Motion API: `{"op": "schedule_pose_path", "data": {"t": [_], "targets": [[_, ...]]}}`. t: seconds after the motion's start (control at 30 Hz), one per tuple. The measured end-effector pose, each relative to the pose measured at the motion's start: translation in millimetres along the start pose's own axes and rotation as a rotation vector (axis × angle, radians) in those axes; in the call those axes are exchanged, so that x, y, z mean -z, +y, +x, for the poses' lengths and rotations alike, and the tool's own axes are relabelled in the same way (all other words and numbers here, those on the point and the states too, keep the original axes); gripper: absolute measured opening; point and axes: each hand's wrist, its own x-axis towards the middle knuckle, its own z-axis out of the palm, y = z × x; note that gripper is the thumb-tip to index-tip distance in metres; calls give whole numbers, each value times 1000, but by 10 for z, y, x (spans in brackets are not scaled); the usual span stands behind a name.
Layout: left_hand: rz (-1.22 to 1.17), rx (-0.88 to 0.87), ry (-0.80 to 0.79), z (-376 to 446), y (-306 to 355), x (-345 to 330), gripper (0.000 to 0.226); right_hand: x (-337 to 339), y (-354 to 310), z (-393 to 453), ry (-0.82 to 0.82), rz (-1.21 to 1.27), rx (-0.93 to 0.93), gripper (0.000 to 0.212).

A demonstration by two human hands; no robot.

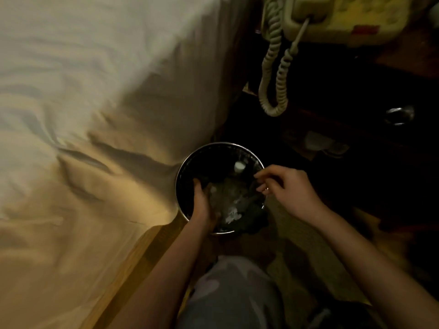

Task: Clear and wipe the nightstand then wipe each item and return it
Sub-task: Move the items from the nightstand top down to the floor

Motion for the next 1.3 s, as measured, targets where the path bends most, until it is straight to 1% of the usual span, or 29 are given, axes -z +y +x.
{"op": "schedule_pose_path", "data": {"t": [0.1,0.2,0.3,0.37,0.43,0.5,0.57,0.63,0.67,0.73,0.77,0.87,0.97,1.07,1.13,1.2,1.3], "targets": [[262,-24,-89,31,81,24,54,249,-69,-118,4,-103,68,19],[590,-161,-148,-157,305,-16,36,493,-246,-261,23,-219,88,17],[759,-272,-203,-552,634,-153,26,763,-496,-405,33,-270,63,17],[770,-383,-237,-769,866,-344,22,953,-662,-441,91,-279,43,17],[763,-568,-243,-911,1059,-616,22,1154,-810,-407,209,-254,25,20],[680,-739,-212,-988,1199,-902,22,1349,-942,-339,315,-182,-17,24],[604,-819,-181,-1027,1312,-1163,20,1526,-1070,-253,415,-108,-67,26],[574,-843,-196,-1004,1391,-1399,25,1693,-1172,-114,503,-108,-107,30],[585,-855,-205,-934,1433,-1501,36,1768,-1224,-31,532,-133,-128,33],[573,-849,-238,-618,1514,-1662,56,1885,-1313,154,535,-186,-193,37],[558,-837,-262,-511,1534,-1730,57,1935,-1336,258,523,-196,-229,36],[502,-798,-344,-528,1573,-1883,46,2028,-1383,498,505,-158,-334,33],[498,-776,-375,-468,1609,-1902,48,2067,-1395,644,512,-142,-419,37],[508,-753,-431,-400,1668,-1868,33,2101,-1429,700,545,-149,-458,38],[507,-753,-438,-415,1717,-1866,28,2124,-1421,741,570,-74,-458,38],[497,-737,-436,-447,1760,-1855,34,2082,-1429,728,577,21,-465,41],[480,-711,-370,-526,1713,-1752,31,1950,-1456,605,541,37,-468,48]]}}
